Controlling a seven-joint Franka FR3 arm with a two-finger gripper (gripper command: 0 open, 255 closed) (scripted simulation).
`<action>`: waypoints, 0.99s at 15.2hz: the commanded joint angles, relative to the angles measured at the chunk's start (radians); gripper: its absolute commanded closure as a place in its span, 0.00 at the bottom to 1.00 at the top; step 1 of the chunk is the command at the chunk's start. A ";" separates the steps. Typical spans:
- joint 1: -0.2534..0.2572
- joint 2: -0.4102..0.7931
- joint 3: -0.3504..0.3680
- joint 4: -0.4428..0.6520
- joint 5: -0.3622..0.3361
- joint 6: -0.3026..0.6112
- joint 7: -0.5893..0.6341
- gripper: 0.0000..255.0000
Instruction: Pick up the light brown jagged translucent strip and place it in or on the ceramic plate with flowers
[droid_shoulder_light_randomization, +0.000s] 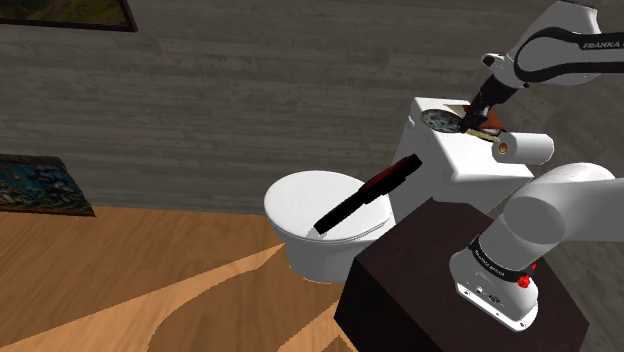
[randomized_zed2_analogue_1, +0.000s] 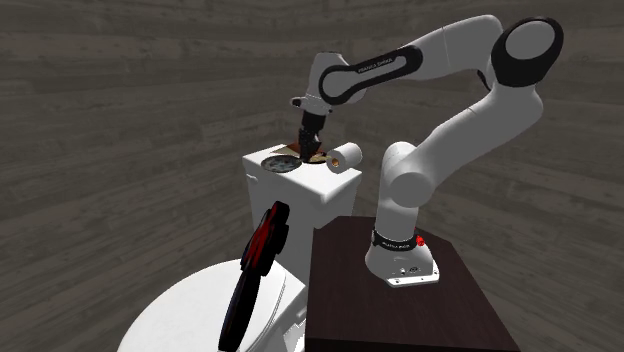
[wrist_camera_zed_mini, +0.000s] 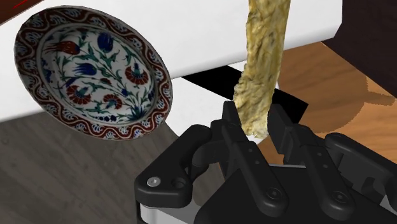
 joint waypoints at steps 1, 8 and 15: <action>0.023 0.046 -0.013 0.036 0.009 0.013 -0.005 1.00; 0.196 0.366 -0.150 0.279 0.111 0.109 -0.087 1.00; 0.342 0.628 -0.296 0.473 0.294 0.149 -0.227 1.00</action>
